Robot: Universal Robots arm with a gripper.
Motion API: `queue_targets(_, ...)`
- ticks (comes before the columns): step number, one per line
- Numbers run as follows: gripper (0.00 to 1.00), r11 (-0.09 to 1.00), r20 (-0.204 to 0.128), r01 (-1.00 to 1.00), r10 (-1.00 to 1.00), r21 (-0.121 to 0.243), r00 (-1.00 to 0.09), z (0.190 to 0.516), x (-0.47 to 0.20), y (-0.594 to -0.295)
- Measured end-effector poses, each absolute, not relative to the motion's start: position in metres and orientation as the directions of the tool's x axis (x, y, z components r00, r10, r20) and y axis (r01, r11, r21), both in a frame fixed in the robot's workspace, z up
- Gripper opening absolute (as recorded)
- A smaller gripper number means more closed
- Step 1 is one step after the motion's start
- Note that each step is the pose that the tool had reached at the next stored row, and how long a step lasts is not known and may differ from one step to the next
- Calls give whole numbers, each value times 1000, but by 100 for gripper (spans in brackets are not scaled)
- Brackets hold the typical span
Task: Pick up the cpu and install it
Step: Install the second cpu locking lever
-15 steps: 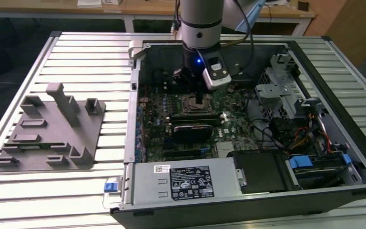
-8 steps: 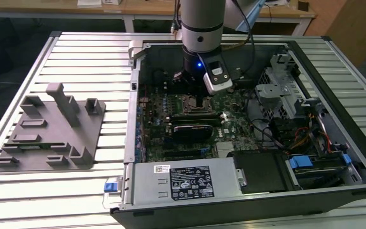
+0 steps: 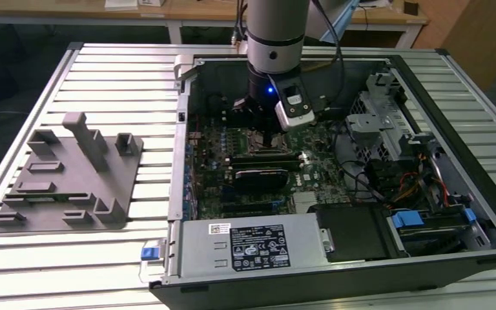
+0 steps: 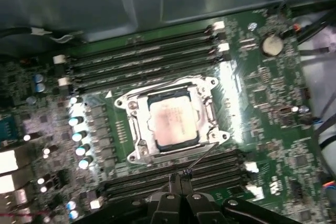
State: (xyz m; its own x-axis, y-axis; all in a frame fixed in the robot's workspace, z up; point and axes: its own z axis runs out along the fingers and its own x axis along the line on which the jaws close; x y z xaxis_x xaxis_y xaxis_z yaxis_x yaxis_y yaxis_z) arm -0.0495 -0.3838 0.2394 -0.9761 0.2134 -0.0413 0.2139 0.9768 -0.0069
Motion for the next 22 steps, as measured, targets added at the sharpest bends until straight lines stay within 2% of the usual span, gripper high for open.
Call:
queue_targets(16,11,987,-33,163,163,-5,-986,237,-50,-387)
queue_targets(22,11,990,-28,138,139,29,-990,234,-51,-388)
